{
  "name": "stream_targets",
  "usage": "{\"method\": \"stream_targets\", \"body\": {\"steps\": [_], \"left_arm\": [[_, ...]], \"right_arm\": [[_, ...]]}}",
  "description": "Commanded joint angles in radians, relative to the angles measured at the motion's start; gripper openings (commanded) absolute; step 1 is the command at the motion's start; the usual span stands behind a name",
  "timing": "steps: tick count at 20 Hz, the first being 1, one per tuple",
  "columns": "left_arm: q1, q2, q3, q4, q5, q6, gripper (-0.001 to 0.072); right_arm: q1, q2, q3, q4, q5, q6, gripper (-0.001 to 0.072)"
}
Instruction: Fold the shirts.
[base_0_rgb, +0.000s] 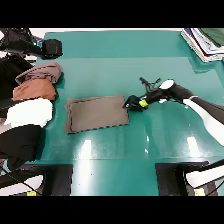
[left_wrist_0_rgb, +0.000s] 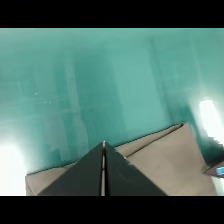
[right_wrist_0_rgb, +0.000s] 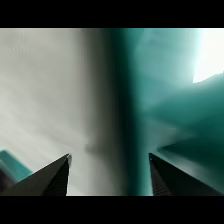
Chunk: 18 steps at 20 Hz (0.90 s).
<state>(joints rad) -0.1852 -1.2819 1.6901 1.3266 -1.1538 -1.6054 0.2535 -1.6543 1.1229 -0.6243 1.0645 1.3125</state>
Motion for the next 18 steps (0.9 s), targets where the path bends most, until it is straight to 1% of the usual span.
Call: {"method": "stream_targets", "body": {"steps": [1, 2, 3, 4, 5, 7, 10, 14, 15, 18], "left_arm": [[-0.006, -0.003, 0.0, -0.002, -0.007, 0.014, 0.0027], [-0.006, -0.003, 0.0, -0.002, -0.008, 0.013, 0.0027], [-0.006, -0.003, 0.0, -0.007, -0.008, 0.013, 0.0026], [-0.006, -0.003, 0.0, -0.027, -0.008, 0.013, 0.0026], [-0.006, -0.003, 0.0, -0.038, -0.01, 0.014, 0.0025], [-0.026, -0.003, 0.0, -0.032, -0.02, 0.017, 0.0025], [-0.085, -0.003, 0.0, -0.023, -0.008, 0.018, 0.0025], [-0.157, -0.003, 0.0, -0.023, 0.034, 0.017, 0.0026], [-0.168, -0.003, 0.0, -0.023, 0.045, 0.017, 0.0026], [-0.187, -0.003, 0.0, -0.026, 0.058, 0.016, 0.0026]], "right_arm": [[0.1, -0.136, 0.118, 0.119, -0.022, -0.026, 0.0473], [0.134, -0.169, 0.162, 0.134, -0.023, -0.033, 0.0425], [0.164, -0.192, 0.203, 0.131, -0.03, -0.042, 0.0309], [0.183, -0.203, 0.235, 0.116, -0.04, -0.048, 0.0088], [0.191, -0.203, 0.266, 0.088, -0.048, -0.051, 0.0017], [0.161, -0.166, 0.313, 0.008, -0.053, -0.051, 0.0016], [0.012, -0.045, 0.316, -0.115, -0.034, -0.021, 0.0015], [-0.286, 0.127, 0.316, -0.378, 0.058, 0.08, 0.0015], [-0.373, 0.166, 0.316, -0.431, 0.077, 0.088, 0.0015], [-0.631, 0.25, 0.316, -0.507, 0.09, 0.113, 0.0015]]}}
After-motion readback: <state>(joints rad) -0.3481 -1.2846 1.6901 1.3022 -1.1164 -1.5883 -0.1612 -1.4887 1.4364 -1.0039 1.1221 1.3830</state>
